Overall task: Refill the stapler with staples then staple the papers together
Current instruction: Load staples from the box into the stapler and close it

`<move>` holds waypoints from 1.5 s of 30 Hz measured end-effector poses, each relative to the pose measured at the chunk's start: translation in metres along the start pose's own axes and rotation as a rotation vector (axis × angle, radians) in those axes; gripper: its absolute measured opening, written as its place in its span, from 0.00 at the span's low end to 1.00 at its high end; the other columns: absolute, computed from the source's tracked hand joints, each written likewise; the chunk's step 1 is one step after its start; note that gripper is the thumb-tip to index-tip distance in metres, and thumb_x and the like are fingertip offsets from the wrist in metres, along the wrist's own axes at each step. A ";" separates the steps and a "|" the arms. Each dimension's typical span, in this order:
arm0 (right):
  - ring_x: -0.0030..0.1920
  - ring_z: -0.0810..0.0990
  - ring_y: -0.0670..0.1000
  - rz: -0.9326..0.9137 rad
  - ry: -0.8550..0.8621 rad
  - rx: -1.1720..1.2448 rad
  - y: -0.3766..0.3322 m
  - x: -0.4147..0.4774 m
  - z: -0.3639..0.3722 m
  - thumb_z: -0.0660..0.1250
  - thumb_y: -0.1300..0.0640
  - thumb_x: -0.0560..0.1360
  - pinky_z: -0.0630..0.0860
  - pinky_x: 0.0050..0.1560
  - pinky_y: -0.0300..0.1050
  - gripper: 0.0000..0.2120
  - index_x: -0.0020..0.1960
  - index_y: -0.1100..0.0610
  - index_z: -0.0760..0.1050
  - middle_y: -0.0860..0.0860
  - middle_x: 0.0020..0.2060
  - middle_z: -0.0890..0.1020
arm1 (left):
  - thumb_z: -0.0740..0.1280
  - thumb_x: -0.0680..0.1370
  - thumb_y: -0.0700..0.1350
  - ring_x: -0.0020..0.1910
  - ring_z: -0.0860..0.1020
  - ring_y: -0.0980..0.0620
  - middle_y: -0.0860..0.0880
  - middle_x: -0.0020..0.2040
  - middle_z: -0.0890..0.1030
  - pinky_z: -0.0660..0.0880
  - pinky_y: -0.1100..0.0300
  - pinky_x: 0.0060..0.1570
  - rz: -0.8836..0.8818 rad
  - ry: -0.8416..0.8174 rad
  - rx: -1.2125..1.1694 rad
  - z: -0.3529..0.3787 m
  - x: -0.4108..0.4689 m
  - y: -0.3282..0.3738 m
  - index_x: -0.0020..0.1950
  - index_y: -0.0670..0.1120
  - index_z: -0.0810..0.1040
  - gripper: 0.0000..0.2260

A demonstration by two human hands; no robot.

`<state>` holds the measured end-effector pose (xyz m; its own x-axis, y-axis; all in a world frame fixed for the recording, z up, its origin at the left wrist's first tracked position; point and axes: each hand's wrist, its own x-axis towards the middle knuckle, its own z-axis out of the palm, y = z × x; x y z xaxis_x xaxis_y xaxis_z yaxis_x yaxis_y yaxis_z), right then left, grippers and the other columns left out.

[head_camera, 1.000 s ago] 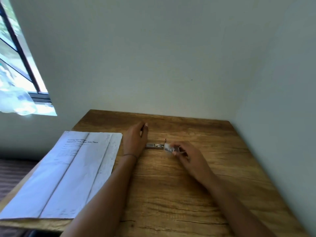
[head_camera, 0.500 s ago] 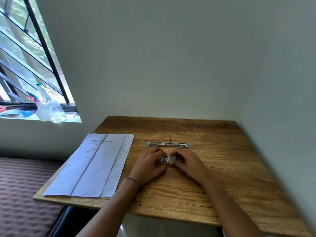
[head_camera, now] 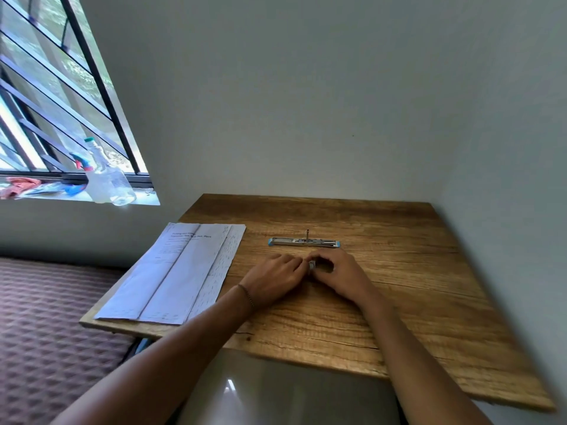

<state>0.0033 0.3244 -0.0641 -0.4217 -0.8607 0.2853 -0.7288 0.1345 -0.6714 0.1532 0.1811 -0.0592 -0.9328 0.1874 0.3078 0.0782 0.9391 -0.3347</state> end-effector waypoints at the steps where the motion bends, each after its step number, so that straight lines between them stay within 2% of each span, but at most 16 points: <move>1: 0.54 0.82 0.40 0.005 -0.004 -0.004 0.000 0.000 0.000 0.73 0.55 0.74 0.76 0.60 0.41 0.12 0.57 0.48 0.84 0.42 0.52 0.86 | 0.57 0.84 0.40 0.62 0.80 0.42 0.39 0.65 0.80 0.80 0.47 0.59 0.033 -0.015 0.046 -0.001 0.001 0.000 0.73 0.38 0.70 0.18; 4: 0.55 0.81 0.41 0.034 -0.012 -0.018 0.000 0.000 0.000 0.73 0.56 0.73 0.76 0.62 0.42 0.14 0.58 0.48 0.83 0.44 0.54 0.86 | 0.52 0.85 0.40 0.57 0.82 0.41 0.38 0.61 0.82 0.81 0.48 0.55 0.132 -0.055 0.150 -0.005 0.007 -0.002 0.70 0.36 0.71 0.18; 9: 0.55 0.81 0.44 0.043 -0.007 -0.022 -0.003 -0.002 0.000 0.75 0.57 0.73 0.76 0.62 0.44 0.14 0.58 0.49 0.83 0.45 0.54 0.86 | 0.59 0.84 0.39 0.45 0.82 0.44 0.41 0.51 0.83 0.81 0.51 0.43 0.200 -0.147 0.158 -0.017 0.017 -0.012 0.66 0.38 0.74 0.12; 13: 0.56 0.81 0.45 0.067 -0.011 -0.022 -0.003 -0.001 0.000 0.76 0.53 0.72 0.76 0.61 0.44 0.16 0.60 0.49 0.82 0.46 0.55 0.85 | 0.64 0.83 0.42 0.46 0.82 0.45 0.44 0.50 0.84 0.78 0.51 0.44 0.096 -0.145 -0.029 -0.019 0.017 -0.018 0.62 0.41 0.76 0.10; 16: 0.57 0.80 0.45 0.148 -0.022 0.018 -0.003 0.000 -0.001 0.77 0.51 0.72 0.77 0.62 0.44 0.21 0.64 0.47 0.79 0.45 0.56 0.84 | 0.65 0.82 0.44 0.46 0.83 0.46 0.45 0.48 0.85 0.79 0.52 0.45 -0.042 -0.067 -0.230 -0.020 0.011 -0.024 0.59 0.45 0.80 0.08; 19: 0.55 0.79 0.41 0.199 -0.020 0.065 -0.003 0.000 -0.001 0.78 0.52 0.71 0.77 0.61 0.44 0.24 0.66 0.45 0.78 0.43 0.55 0.84 | 0.66 0.82 0.46 0.50 0.83 0.47 0.46 0.53 0.86 0.80 0.50 0.49 -0.188 -0.002 -0.366 -0.014 0.003 -0.023 0.66 0.46 0.79 0.12; 23: 0.54 0.76 0.36 0.239 -0.019 0.108 -0.001 0.001 0.000 0.79 0.51 0.70 0.69 0.54 0.32 0.28 0.69 0.45 0.76 0.43 0.58 0.85 | 0.66 0.82 0.47 0.52 0.85 0.50 0.49 0.57 0.86 0.82 0.51 0.52 -0.293 0.115 -0.490 -0.008 -0.005 -0.019 0.72 0.48 0.74 0.17; 28: 0.61 0.78 0.40 0.268 0.002 0.123 0.000 0.002 0.000 0.79 0.48 0.69 0.70 0.66 0.46 0.32 0.70 0.44 0.74 0.42 0.57 0.85 | 0.64 0.83 0.50 0.52 0.85 0.51 0.49 0.57 0.86 0.82 0.51 0.51 -0.390 0.181 -0.536 -0.003 -0.007 -0.018 0.71 0.50 0.73 0.17; 32: 0.66 0.78 0.45 0.277 0.014 0.126 -0.001 0.002 0.000 0.80 0.48 0.69 0.68 0.68 0.48 0.33 0.72 0.43 0.72 0.43 0.58 0.85 | 0.65 0.83 0.47 0.50 0.85 0.51 0.49 0.55 0.86 0.83 0.51 0.48 -0.441 0.258 -0.567 0.003 -0.005 -0.016 0.69 0.47 0.75 0.14; 36: 0.68 0.76 0.44 0.271 0.006 0.143 -0.002 0.001 -0.001 0.80 0.49 0.69 0.67 0.73 0.52 0.35 0.73 0.43 0.71 0.42 0.60 0.84 | 0.65 0.83 0.46 0.49 0.85 0.51 0.49 0.55 0.86 0.83 0.51 0.48 -0.471 0.267 -0.610 0.009 -0.006 -0.018 0.65 0.47 0.77 0.11; 39: 0.65 0.76 0.41 0.269 -0.010 0.145 -0.004 0.002 -0.002 0.79 0.45 0.69 0.68 0.69 0.47 0.34 0.72 0.40 0.71 0.41 0.60 0.84 | 0.65 0.83 0.44 0.47 0.83 0.52 0.48 0.53 0.85 0.82 0.52 0.47 -0.427 0.259 -0.596 0.012 -0.007 -0.020 0.61 0.47 0.79 0.08; 42: 0.56 0.77 0.31 0.214 0.028 0.111 -0.006 0.003 -0.002 0.75 0.42 0.73 0.72 0.57 0.30 0.26 0.69 0.40 0.74 0.38 0.57 0.84 | 0.66 0.82 0.42 0.50 0.83 0.51 0.48 0.55 0.85 0.82 0.52 0.49 -0.415 0.259 -0.596 0.015 -0.007 -0.021 0.61 0.46 0.79 0.09; 43: 0.54 0.78 0.29 0.182 0.069 0.093 -0.006 0.003 -0.001 0.74 0.43 0.74 0.74 0.54 0.28 0.23 0.67 0.41 0.75 0.37 0.56 0.83 | 0.66 0.82 0.41 0.52 0.83 0.51 0.48 0.56 0.85 0.81 0.53 0.51 -0.416 0.260 -0.601 0.016 -0.007 -0.022 0.61 0.46 0.80 0.09; 45: 0.54 0.79 0.32 0.105 0.163 0.024 -0.007 0.003 0.000 0.72 0.47 0.77 0.79 0.54 0.34 0.17 0.65 0.45 0.78 0.37 0.55 0.82 | 0.67 0.81 0.40 0.55 0.83 0.50 0.47 0.60 0.84 0.80 0.58 0.55 -0.410 0.258 -0.607 0.016 -0.007 -0.022 0.64 0.47 0.80 0.12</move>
<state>0.0071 0.3212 -0.0584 -0.5782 -0.7512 0.3184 -0.6638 0.2062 -0.7189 0.1525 0.1545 -0.0688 -0.8232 -0.2181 0.5242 -0.0072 0.9272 0.3745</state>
